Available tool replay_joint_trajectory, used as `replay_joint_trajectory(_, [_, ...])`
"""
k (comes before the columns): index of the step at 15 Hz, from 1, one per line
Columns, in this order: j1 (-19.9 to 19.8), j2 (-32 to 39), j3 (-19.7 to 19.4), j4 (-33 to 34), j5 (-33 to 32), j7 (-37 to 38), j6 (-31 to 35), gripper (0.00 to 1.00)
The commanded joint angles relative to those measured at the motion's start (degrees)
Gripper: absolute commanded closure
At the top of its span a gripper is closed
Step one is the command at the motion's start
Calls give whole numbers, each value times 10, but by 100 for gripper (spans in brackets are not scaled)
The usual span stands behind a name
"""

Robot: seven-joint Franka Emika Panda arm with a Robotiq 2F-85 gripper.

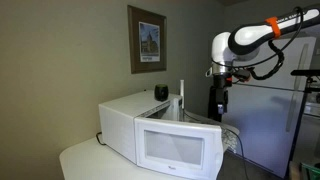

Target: Pick up the brush on the table and place it inside the black cup on top of the microwave

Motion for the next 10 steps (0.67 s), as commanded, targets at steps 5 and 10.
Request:
replay_joint_trajectory(5, [-11,0,9,1,3,-3,-2,0])
replay_joint_trajectory(10, [-56,-4,-21,12,-7,13,101,0])
